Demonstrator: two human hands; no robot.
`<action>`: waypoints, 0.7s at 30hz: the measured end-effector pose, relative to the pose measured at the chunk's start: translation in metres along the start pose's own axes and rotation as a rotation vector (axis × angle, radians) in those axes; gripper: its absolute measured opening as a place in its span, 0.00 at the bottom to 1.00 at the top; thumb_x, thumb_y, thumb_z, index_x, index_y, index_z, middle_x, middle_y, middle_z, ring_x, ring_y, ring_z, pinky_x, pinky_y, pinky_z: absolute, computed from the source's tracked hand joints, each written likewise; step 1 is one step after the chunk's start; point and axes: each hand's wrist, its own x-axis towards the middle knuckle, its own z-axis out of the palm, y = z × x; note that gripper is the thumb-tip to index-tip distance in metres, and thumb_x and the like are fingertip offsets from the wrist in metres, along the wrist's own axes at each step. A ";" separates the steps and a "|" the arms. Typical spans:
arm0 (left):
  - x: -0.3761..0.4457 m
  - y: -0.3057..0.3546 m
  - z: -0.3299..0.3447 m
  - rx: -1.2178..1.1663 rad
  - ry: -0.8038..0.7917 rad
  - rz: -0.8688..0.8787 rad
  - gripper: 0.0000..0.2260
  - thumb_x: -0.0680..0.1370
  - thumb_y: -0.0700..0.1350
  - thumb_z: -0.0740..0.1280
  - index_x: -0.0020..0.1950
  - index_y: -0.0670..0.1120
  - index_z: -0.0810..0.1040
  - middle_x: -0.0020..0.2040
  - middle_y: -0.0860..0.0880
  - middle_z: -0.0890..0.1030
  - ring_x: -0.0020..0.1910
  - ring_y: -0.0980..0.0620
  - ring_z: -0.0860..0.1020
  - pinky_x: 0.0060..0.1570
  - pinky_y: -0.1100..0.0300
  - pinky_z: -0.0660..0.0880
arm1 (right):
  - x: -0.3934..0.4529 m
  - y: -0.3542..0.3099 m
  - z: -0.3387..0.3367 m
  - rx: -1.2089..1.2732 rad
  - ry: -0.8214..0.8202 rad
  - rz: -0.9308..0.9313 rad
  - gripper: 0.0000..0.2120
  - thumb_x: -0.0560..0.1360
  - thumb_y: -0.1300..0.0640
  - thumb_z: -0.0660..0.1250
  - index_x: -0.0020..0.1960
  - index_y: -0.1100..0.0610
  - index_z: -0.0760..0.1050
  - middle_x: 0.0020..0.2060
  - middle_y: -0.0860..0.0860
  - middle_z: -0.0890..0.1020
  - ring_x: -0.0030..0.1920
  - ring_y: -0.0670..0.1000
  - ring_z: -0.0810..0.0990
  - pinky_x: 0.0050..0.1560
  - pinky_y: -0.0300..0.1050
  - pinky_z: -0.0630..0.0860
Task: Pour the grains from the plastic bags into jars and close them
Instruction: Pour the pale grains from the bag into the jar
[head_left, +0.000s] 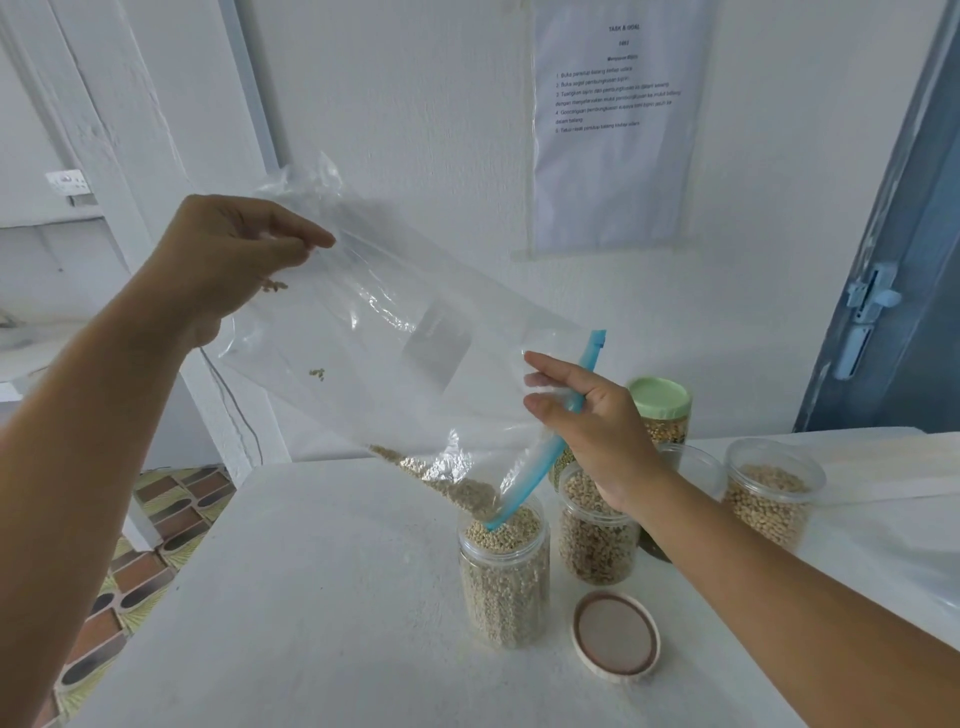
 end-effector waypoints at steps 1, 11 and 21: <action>0.000 -0.001 0.000 -0.001 -0.004 0.000 0.13 0.77 0.39 0.74 0.43 0.58 0.89 0.51 0.53 0.87 0.49 0.60 0.81 0.55 0.55 0.75 | -0.001 0.000 0.000 0.004 -0.009 0.000 0.18 0.77 0.64 0.74 0.62 0.45 0.84 0.53 0.45 0.85 0.52 0.44 0.83 0.59 0.42 0.80; 0.001 -0.004 -0.007 -0.003 -0.023 0.001 0.12 0.78 0.39 0.75 0.47 0.58 0.89 0.50 0.54 0.88 0.52 0.53 0.82 0.66 0.47 0.77 | 0.001 -0.005 0.004 0.063 0.089 -0.049 0.14 0.77 0.64 0.74 0.60 0.53 0.84 0.45 0.50 0.85 0.42 0.49 0.85 0.47 0.38 0.80; -0.002 -0.010 -0.005 0.012 -0.058 0.002 0.10 0.75 0.40 0.77 0.49 0.56 0.88 0.42 0.54 0.87 0.36 0.59 0.80 0.41 0.69 0.80 | 0.004 -0.002 0.005 0.069 0.098 -0.012 0.14 0.77 0.65 0.74 0.59 0.51 0.85 0.48 0.51 0.84 0.41 0.49 0.85 0.47 0.38 0.80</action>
